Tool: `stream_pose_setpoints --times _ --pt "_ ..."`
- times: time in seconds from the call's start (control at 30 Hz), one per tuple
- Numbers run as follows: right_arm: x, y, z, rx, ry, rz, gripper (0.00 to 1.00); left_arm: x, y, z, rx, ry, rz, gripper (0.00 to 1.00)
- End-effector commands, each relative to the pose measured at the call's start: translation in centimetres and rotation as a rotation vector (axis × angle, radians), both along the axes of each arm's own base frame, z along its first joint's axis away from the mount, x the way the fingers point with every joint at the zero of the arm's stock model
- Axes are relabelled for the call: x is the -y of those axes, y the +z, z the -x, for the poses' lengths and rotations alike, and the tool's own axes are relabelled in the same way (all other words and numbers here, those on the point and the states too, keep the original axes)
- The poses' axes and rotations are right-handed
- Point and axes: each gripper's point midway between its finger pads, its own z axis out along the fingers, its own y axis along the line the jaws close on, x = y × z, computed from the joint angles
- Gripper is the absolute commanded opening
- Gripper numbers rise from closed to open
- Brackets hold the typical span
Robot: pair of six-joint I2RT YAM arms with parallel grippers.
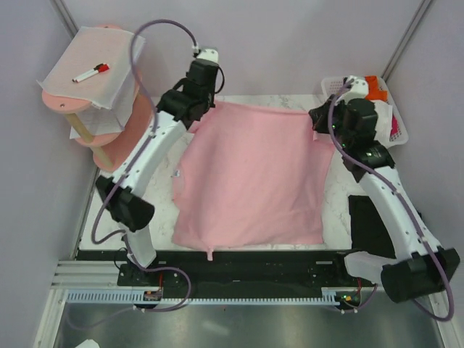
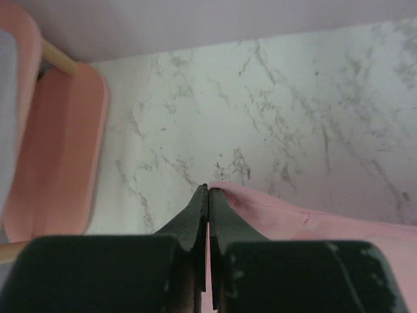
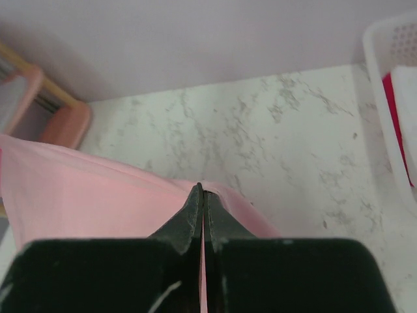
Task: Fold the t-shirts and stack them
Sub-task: Flatten out the tshirt
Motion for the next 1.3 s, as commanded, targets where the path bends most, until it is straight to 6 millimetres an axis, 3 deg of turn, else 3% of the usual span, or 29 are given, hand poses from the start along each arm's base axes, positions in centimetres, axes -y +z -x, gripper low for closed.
stream_pose_setpoints --times 0.0,0.03,0.07,0.13,0.17,0.23,0.27,0.3,0.4,0.43,0.47,0.5,0.53,0.6,0.63,0.67,0.73,0.77,0.83,0.93,1.03,1.1,1.27 --pt "2.0 -6.4 -6.7 -0.084 -0.153 0.105 0.0 -0.6 -9.7 -5.9 -0.189 0.058 -0.154 0.02" --pt "1.9 -8.0 -8.1 -0.11 -0.161 0.121 0.0 -0.8 -11.5 -7.2 -0.223 0.06 -0.144 0.02" --pt "1.6 -11.1 -10.7 -0.161 -0.167 0.143 0.0 -0.4 -15.1 -9.0 -0.274 0.068 -0.163 0.02" --pt "1.9 -14.1 -13.5 -0.213 -0.208 0.182 0.0 -1.1 -18.0 -10.9 -0.317 0.086 -0.151 0.02" --pt "1.7 -16.6 -16.1 -0.243 -0.225 0.203 0.0 -0.9 -20.5 -12.3 -0.344 0.095 -0.148 0.02" --pt "2.0 -19.0 -18.8 -0.27 -0.256 0.24 0.0 -1.7 -22.3 -13.7 -0.363 0.112 -0.129 0.02" --pt "1.6 -20.9 -21.2 -0.289 -0.256 0.258 0.0 -1.6 -21.7 -14.5 -0.337 0.11 -0.11 0.02" --pt "1.6 -21.6 -22.3 -0.295 -0.261 0.271 0.0 -1.6 -23.5 -15.1 -0.359 0.107 -0.115 0.02" --pt "1.9 -23.3 -25.7 -0.303 -0.298 0.28 0.0 -2.7 -23.2 -17.0 -0.308 0.126 -0.093 0.04" --pt "2.0 -23.5 -26.3 -0.3 -0.307 0.273 0.0 -3.3 -22.6 -17.9 -0.276 0.137 -0.064 0.21" --pt "2.2 -23.3 -27.1 -0.286 -0.331 0.256 0.03 -3.6 -22.2 -18.1 -0.263 0.147 -0.05 0.47" --pt "2.5 -23.0 -27.5 -0.278 -0.338 0.245 0.09 -4.1 -21.7 -18.3 -0.248 0.162 -0.04 0.92" --pt "2.5 -22.4 -27.8 -0.258 -0.341 0.235 0.13 -4.6 -20.0 -18.2 -0.218 0.18 -0.026 1.0" --pt "2.4 -20.8 -27.5 -0.221 -0.331 0.217 0.28 -4.7 -19.3 -17.7 -0.207 0.188 -0.028 1.0" --pt "2.1 -19.6 -27.6 -0.176 -0.32 0.202 0.31 -4.8 -16.9 -17.2 -0.174 0.177 -0.006 1.0" --pt "2.2 -18.8 -26.5 -0.163 -0.315 0.195 0.57 -4.7 -18.1 -16.6 -0.2 0.168 -0.01 1.0" --pt "2.4 -19.0 -25.1 -0.15 -0.309 0.189 0.89 -4.1 -18.0 -15.7 -0.209 0.131 0.01 1.0" --pt "2.4 -17.1 -24.5 -0.117 -0.311 0.176 0.98 -4.2 -18.9 -14.7 -0.237 0.129 0.002 1.0" --pt "2.8 -17.1 -23.8 -0.125 -0.315 0.187 0.98 -4.1 -20.2 -14.2 -0.266 0.127 0.007 1.0" --pt "3.1 -17.5 -23.4 -0.167 -0.315 0.208 0.98 -4.0 -23.8 -13.2 -0.345 0.128 0.005 0.95" --pt "3.7 -19.3 -23.7 -0.229 -0.318 0.199 0.95 -3.7 -26.9 -12.3 -0.41 0.124 0.015 0.93" --pt "4.4 -21.6 -24.0 -0.292 -0.304 0.186 0.94 -3.8 -28.9 -11.9 -0.448 0.126 0.018 0.93" --pt "5.3 -24.4 -24.3 -0.355 -0.285 0.209 0.89 -3.7 -30.8 -11.3 -0.483 0.126 0.028 0.92"
